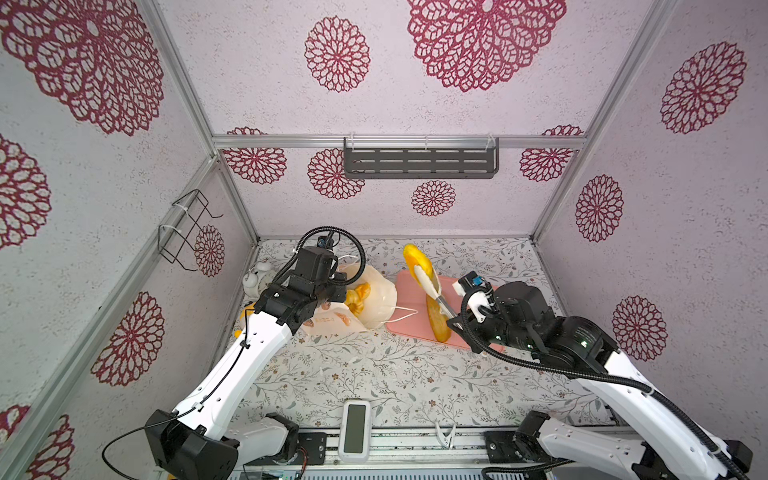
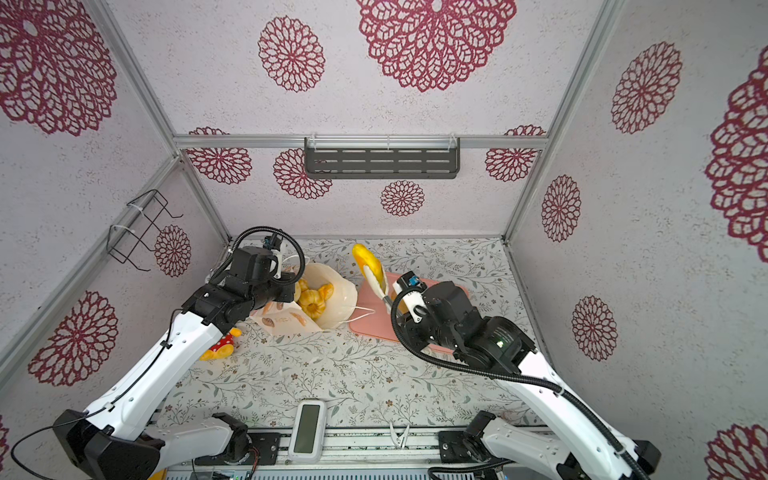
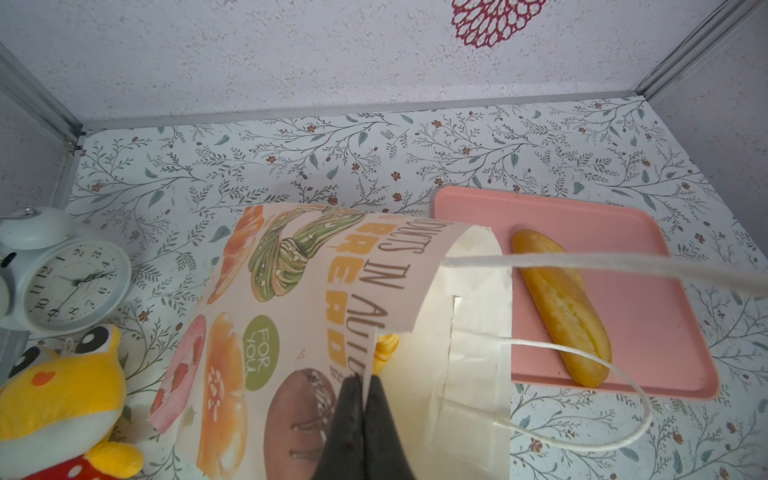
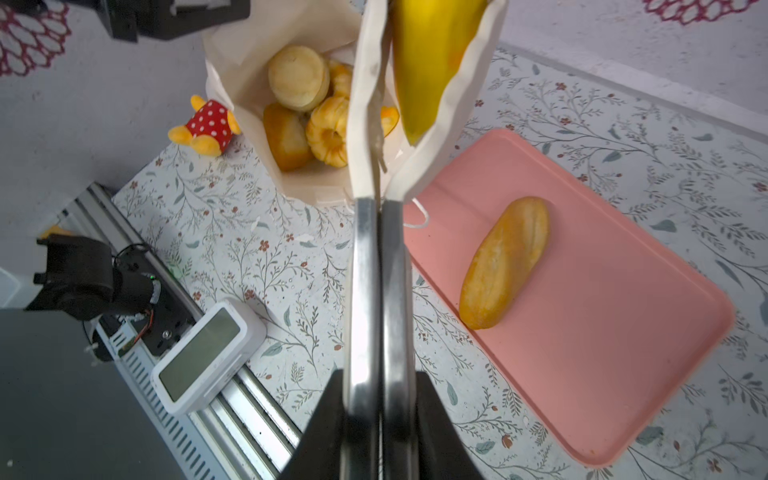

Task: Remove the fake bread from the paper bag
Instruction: 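Carry the yellow bread over the tray beside the baguette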

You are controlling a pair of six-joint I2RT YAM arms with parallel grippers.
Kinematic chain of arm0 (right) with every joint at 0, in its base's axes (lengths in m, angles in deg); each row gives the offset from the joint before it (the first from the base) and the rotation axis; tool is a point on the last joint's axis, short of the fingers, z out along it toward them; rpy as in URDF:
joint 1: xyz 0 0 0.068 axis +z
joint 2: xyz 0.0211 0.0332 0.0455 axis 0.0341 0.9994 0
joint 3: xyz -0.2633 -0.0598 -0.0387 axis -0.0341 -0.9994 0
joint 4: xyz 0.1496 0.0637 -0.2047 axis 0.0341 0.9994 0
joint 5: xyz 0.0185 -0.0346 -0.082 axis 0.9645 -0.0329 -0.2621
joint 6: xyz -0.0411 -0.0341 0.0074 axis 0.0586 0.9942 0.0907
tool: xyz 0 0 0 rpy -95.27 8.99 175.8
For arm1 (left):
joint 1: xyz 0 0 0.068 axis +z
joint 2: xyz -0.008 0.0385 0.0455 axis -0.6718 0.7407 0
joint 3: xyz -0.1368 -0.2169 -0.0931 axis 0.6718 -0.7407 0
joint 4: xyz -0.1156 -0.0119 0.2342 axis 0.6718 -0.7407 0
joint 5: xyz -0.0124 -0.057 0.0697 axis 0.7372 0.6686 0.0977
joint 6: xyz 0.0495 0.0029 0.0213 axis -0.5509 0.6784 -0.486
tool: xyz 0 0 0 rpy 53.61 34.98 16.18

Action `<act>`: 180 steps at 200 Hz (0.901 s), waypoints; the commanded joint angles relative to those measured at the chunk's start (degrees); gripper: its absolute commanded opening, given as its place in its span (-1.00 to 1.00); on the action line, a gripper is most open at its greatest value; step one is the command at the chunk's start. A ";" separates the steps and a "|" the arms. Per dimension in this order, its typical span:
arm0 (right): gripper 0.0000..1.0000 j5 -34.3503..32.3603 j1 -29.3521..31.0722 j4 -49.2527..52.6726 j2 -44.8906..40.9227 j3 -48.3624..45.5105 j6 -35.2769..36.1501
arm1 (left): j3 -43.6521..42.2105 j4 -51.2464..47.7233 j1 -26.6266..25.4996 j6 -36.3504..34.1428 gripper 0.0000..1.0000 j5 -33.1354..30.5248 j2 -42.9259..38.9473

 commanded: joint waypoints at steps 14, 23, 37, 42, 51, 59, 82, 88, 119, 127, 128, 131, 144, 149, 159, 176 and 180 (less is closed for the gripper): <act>-0.79 -12.87 -3.25 -0.21 -0.36 3.30 -7.95 | 0.17 2.90 0.40 0.02 -1.00 0.64 -1.30; -0.79 -13.47 -5.35 0.49 -0.63 3.04 -8.61 | -0.31 2.86 0.43 -0.15 -1.00 0.73 -1.62; -0.79 -11.08 -10.17 1.87 -0.81 2.25 -9.63 | -0.74 2.66 0.40 -0.33 -1.00 0.54 -2.15; -0.79 -9.81 -11.96 2.36 -0.87 1.82 -9.80 | -0.94 2.66 0.41 -0.41 -1.00 0.41 -2.41; -0.80 -8.30 -14.56 3.22 -1.05 0.78 -10.17 | -1.37 2.77 0.47 -0.52 -1.00 0.14 -2.93; -0.79 -7.40 -16.32 3.73 -1.37 -0.40 -10.38 | -1.77 3.08 0.49 -0.51 -1.00 0.09 -3.45; -0.80 -6.49 -19.89 4.76 -2.63 -4.91 -11.62 | -2.71 3.88 0.49 -0.61 -1.00 0.20 -4.48; -0.80 -6.43 -20.55 4.80 -3.01 -6.31 -12.28 | -2.87 4.01 0.45 -0.60 -1.00 0.29 -4.57; -0.81 -6.15 -21.86 2.14 -6.40 -14.76 -15.61 | -3.40 4.33 0.46 -1.13 -1.00 0.56 -4.49; -0.81 -5.02 -21.95 1.58 -6.59 -16.76 -16.07 | -3.50 4.19 0.48 -1.30 -1.00 0.57 -4.40; -0.81 -4.93 -21.96 1.46 -6.65 -17.01 -16.13 | -3.51 4.18 0.45 -1.30 -1.00 0.57 -4.40; -0.82 -4.40 -21.96 1.25 -6.55 -17.65 -16.22 | -3.51 4.12 0.47 -1.34 -1.00 0.57 -4.40; -0.82 -2.55 -21.96 0.18 -6.22 -20.07 -16.46 | -3.69 4.22 0.51 -1.39 -1.00 0.53 -4.47; -0.82 -2.16 -21.92 -0.20 -6.06 -20.87 -16.63 | -3.77 4.33 0.52 -1.39 -1.00 0.53 -4.49; -0.82 -2.00 -22.05 -1.22 -5.84 -22.32 -17.17 | -3.94 4.46 0.49 -1.40 -1.00 0.61 -4.57; -0.82 -1.77 -22.85 -2.82 -5.00 -24.50 -17.59 | -4.10 4.91 0.48 -1.30 -1.00 0.80 -4.58; -0.82 -1.53 -23.12 -3.16 -4.60 -24.91 -17.66 | -4.02 4.91 0.51 -1.30 -1.00 0.79 -4.53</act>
